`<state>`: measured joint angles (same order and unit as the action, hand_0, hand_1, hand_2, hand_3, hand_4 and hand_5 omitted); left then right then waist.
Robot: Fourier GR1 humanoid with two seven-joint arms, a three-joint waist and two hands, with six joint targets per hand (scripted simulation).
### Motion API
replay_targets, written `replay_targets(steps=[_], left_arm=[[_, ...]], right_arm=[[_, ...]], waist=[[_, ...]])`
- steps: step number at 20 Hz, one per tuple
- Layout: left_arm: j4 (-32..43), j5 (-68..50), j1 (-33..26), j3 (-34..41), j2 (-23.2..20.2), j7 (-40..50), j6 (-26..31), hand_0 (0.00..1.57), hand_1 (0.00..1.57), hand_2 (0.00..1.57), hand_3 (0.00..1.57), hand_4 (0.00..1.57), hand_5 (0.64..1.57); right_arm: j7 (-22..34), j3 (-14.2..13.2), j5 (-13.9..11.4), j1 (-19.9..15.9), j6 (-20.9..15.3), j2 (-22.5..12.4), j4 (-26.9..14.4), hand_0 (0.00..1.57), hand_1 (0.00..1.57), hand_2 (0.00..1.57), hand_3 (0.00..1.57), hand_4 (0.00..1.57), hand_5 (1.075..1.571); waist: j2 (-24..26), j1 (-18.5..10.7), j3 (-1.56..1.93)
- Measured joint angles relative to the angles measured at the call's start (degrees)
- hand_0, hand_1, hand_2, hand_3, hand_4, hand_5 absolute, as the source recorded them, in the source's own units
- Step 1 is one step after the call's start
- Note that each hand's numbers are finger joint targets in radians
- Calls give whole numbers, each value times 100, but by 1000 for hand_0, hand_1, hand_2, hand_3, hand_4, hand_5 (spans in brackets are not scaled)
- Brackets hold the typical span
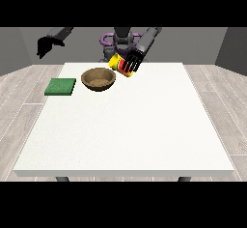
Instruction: Pick the cup and pour the ball into the bowl, then pick the bowl and place it on the pad
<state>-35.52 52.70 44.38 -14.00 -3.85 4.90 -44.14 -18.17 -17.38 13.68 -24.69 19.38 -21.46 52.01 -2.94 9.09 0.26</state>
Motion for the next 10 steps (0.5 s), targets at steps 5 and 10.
replay_targets(steps=[5, 10], left_arm=[[180, 946, 446, -935, 270, 1272, 600, 581, 581, 1571, 1571, 736, 1570], [199, 1698, 1036, -1795, 349, 1865, 1717, 779, 779, 1571, 1571, 951, 1535]], right_arm=[[-43, 34, -75, -38, 17, 48, -398, 0, 0, 92, 243, 719, 1541], [-79, 53, -160, -91, -5, 52, -723, 0, 0, 0, 276, 741, 1540]], waist=[[339, -39, -6], [576, -118, -4]])
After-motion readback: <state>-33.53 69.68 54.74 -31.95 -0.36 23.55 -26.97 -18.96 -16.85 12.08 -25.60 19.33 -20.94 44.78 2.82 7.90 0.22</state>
